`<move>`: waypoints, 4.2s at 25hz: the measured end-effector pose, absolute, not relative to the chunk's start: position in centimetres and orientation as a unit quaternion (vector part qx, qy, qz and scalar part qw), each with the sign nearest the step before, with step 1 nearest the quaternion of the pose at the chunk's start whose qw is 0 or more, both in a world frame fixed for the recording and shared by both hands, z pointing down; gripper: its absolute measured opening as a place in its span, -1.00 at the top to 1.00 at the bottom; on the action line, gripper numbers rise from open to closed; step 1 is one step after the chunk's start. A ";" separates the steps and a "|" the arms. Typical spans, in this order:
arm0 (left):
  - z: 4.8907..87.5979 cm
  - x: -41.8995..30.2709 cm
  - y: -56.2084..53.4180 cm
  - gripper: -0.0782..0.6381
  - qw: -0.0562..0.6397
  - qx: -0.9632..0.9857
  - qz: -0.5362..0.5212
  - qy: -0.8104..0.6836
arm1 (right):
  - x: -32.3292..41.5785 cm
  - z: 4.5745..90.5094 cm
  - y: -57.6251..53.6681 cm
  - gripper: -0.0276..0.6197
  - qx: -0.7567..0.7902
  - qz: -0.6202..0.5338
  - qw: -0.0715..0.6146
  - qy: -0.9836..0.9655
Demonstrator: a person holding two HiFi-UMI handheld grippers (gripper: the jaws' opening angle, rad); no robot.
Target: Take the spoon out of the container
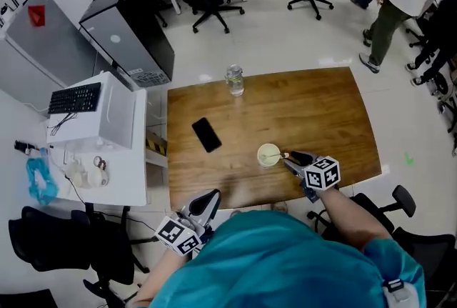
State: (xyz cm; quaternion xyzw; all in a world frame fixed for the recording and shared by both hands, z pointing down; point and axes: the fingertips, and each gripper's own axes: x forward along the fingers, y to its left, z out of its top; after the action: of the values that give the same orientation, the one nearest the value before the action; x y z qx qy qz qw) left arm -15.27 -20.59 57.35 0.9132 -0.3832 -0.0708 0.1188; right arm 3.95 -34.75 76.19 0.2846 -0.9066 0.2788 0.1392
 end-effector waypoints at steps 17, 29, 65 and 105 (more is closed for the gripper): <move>60.5 -14.0 -27.4 0.79 0.139 0.891 -0.063 -0.427 | 0.9 83.8 -40.8 0.76 0.225 0.356 0.245 -0.873; 60.2 -16.9 -26.6 0.79 0.137 0.899 -0.063 -0.411 | 0.0 84.4 -41.1 0.70 0.247 0.362 0.257 -0.861; 57.1 -24.1 -16.7 0.79 0.116 0.947 -0.126 -0.270 | -4.9 63.8 -24.3 0.77 0.269 0.364 -0.017 -0.891; 58.5 -3.9 29.4 0.79 0.065 0.922 -0.091 -0.371 | 15.1 64.9 18.6 0.77 0.183 0.305 -0.065 -0.932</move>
State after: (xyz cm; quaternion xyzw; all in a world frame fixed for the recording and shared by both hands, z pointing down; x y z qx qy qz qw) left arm -3.95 29.43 58.50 0.9220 -0.3705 -0.0915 0.0650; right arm 15.08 18.63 64.88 0.1830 -0.9324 0.3048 -0.0648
